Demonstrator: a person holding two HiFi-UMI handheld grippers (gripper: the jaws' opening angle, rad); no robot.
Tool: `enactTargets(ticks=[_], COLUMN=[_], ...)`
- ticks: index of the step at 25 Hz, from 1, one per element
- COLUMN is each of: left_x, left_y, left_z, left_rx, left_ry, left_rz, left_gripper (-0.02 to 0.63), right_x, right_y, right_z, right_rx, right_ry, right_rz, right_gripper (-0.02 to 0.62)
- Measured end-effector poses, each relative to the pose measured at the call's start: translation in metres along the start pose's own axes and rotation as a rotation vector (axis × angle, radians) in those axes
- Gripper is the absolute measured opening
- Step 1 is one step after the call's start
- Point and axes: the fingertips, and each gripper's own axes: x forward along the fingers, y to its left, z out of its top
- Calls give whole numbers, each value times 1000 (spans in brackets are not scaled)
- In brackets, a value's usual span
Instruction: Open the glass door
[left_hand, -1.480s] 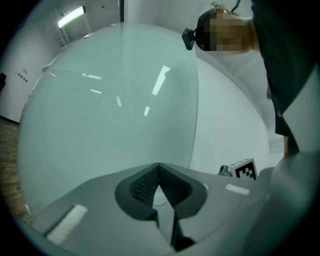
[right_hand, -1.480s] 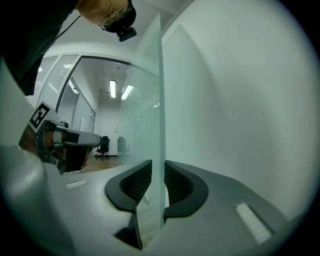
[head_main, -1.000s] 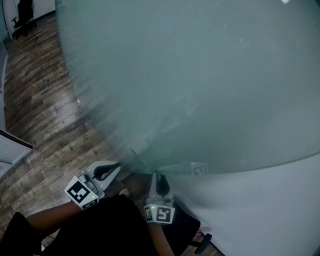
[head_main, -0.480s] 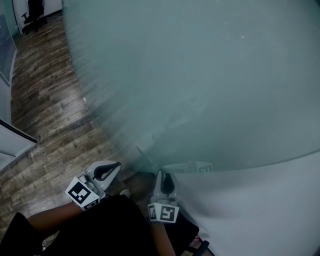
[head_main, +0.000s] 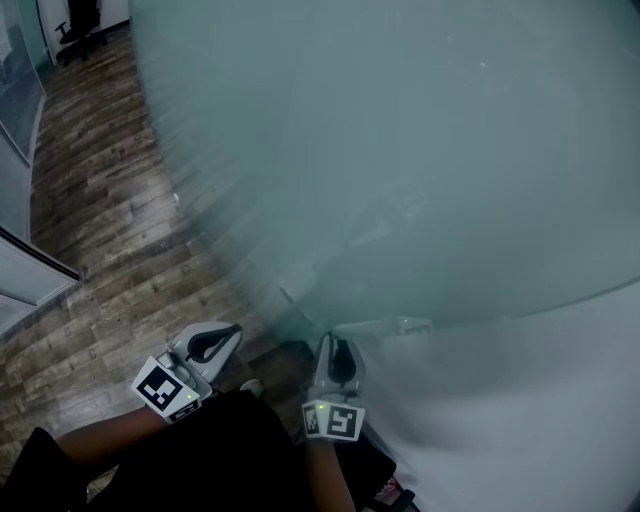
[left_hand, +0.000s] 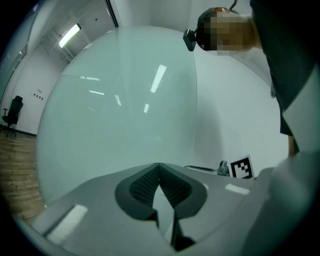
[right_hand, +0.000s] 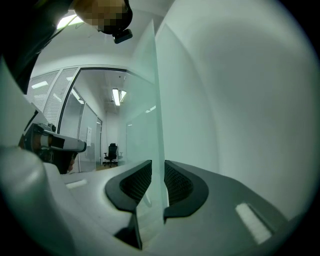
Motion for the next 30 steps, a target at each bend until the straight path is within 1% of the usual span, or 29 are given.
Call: enactTargets(ticks=[1, 4, 8, 12, 16, 21, 26, 28, 30], left_x=[1, 2, 3, 6, 14, 12, 7, 7, 6], left_y=[-1, -2, -1, 1, -3, -4, -5, -6, -6], left_z=[1, 0, 3, -1, 3, -2, 1, 4, 8], left_rx=[-1, -9, -17, -12, -9, -17, -12, -4, -2], left_ry=[-3, 25, 5, 24, -13, 13, 2, -15, -52], left_rz=[2, 26, 44, 75, 69, 74, 62, 48, 38], left_gripper=[-2, -2, -2, -2, -2, -2, -2, -2, -2], right_x=[1, 3, 8, 10, 10, 12, 13, 13, 13], right_y=[-1, -6, -10, -7, -5, -7, -5, -6, -7], right_z=[1, 5, 5, 2, -1, -2, -3, -3, -4], right_rx=[0, -3, 0, 2, 8, 4, -13, -7, 15], right_ry=[0, -1, -4, -3, 6, 9, 8, 10, 10], right_rz=[2, 19, 42, 73, 93, 94, 94, 82, 75], right_gripper=[81, 81, 81, 81, 80, 80, 77, 78, 81])
